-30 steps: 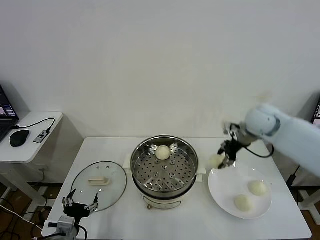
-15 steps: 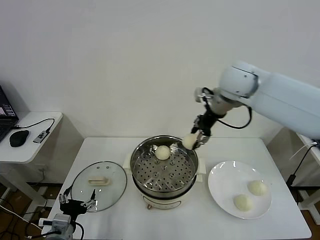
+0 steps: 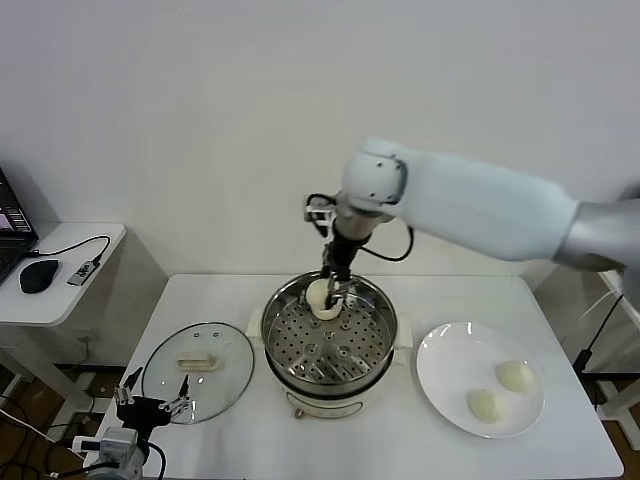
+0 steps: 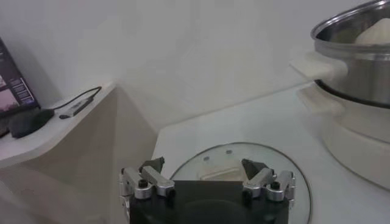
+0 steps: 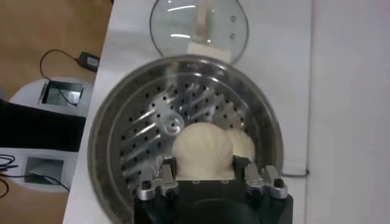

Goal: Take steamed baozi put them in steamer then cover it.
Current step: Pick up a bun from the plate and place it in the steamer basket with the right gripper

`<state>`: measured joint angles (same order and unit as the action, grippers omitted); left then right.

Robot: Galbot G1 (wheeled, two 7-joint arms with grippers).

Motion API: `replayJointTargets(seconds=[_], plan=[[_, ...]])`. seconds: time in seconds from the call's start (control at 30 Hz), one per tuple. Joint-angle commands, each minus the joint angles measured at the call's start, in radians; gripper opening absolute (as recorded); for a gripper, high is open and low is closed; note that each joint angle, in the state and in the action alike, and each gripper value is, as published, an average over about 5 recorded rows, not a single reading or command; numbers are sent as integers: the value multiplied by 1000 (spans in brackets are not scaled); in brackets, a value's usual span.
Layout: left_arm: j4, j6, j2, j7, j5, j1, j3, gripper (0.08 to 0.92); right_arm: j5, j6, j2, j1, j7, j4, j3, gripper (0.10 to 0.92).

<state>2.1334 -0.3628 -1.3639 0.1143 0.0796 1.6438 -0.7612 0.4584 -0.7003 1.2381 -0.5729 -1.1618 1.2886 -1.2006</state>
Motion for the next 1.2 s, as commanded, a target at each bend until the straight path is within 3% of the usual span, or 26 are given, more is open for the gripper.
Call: replayJointTargets(seconds=[0.03, 0.8, 1.07, 1.2], plan=[[9, 0, 5, 1, -2, 3, -2, 823, -74, -1, 117, 86, 13, -88, -9, 568], [-2, -1, -2, 10, 0, -7, 13, 823, -162, 9, 162, 185, 39, -111, 19, 573], [-11, -1, -2, 11, 3, -4, 19, 823, -167, 9, 137, 183, 59, -83, 46, 760], [-17, -1, -5, 12, 6, -5, 23, 823, -163, 7, 65, 142, 51, -9, 63, 815]])
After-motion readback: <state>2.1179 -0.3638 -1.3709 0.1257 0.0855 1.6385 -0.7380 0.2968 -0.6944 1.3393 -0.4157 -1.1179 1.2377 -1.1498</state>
